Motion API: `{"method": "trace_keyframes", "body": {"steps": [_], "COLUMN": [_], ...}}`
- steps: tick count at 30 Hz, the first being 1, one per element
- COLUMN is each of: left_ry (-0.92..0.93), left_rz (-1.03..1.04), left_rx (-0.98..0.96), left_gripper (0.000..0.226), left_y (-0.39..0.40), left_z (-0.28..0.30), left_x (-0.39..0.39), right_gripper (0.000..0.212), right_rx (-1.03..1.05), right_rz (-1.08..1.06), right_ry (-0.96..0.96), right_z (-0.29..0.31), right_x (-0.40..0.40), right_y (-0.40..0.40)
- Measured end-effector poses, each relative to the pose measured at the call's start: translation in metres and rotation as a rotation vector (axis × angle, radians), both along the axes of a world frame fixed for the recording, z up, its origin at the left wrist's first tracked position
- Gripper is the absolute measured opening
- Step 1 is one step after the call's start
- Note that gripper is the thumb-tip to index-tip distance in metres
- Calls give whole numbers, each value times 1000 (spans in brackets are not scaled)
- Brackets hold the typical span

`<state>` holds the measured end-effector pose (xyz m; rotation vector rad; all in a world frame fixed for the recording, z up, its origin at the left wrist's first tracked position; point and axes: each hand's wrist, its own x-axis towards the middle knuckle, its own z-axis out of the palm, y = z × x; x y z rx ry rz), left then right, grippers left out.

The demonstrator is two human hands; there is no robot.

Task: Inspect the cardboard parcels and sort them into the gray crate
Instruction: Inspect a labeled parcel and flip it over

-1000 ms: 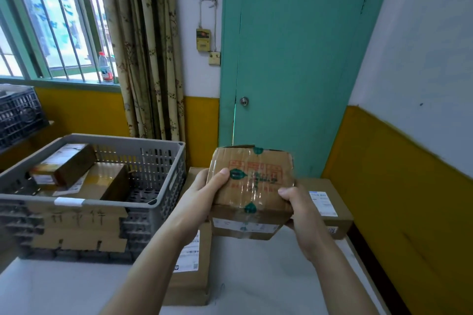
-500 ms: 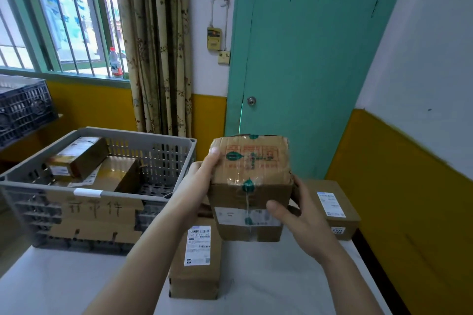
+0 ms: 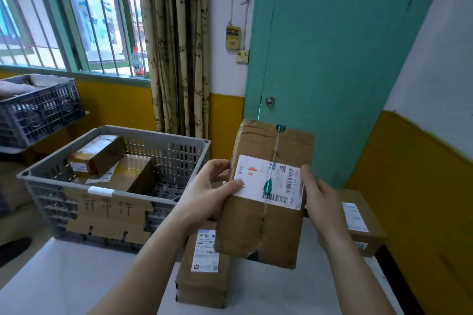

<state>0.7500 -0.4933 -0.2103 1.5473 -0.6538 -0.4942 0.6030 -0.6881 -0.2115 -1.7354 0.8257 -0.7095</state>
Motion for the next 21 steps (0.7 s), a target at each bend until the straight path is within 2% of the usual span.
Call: {"method": "trace_keyframes", "body": {"steps": [3, 7, 10, 12, 17, 21], "left_ry": [19, 10, 84, 138, 165, 147], "left_rz": [196, 374, 362, 313, 234, 281], "left_rx": [38, 123, 80, 20, -40, -47], "left_gripper": [39, 38, 36, 35, 53, 30], "left_y": [-12, -27, -31, -30, -21, -10], "left_z": [7, 10, 8, 7, 8, 11], "left_x": [8, 17, 24, 28, 37, 52], "right_gripper": [52, 51, 44, 49, 64, 67], "right_rx": [42, 225, 283, 314, 353, 373], "right_rz": [194, 403, 382, 360, 334, 365], "right_ry": [-72, -128, -86, -52, -4, 1], "right_z": [1, 1, 1, -1, -3, 1], "right_x": [7, 20, 32, 39, 65, 84], "right_y": [-10, -22, -32, -37, -28, -13]}}
